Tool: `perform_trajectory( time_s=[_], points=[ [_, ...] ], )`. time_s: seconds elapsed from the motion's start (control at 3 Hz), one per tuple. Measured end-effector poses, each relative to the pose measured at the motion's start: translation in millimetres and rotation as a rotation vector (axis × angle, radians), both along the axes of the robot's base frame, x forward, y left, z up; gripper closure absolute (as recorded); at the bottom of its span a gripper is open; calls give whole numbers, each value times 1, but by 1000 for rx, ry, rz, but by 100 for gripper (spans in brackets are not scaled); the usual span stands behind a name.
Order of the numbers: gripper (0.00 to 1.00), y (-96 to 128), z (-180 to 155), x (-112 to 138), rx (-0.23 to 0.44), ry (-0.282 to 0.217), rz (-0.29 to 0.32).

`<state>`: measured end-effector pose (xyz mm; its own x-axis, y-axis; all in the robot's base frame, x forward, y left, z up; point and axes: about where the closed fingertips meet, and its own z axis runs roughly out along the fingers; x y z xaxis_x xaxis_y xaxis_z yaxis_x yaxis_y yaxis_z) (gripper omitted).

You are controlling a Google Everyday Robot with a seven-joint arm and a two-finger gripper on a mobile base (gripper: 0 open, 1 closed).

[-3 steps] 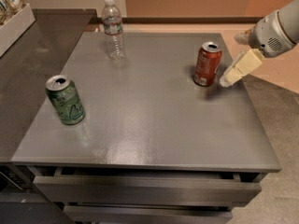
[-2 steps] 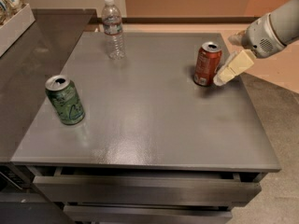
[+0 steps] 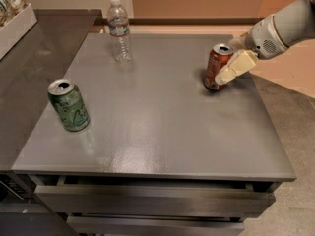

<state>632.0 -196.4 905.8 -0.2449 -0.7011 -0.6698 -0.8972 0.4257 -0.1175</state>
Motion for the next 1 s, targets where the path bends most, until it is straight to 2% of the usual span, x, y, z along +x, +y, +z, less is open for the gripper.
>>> perform_trajectory(
  time_s=[0.67,1.0],
  points=[
    [57,11,2,4,29,16,14],
    [80,28,20,4,51,4,48]
  ],
)
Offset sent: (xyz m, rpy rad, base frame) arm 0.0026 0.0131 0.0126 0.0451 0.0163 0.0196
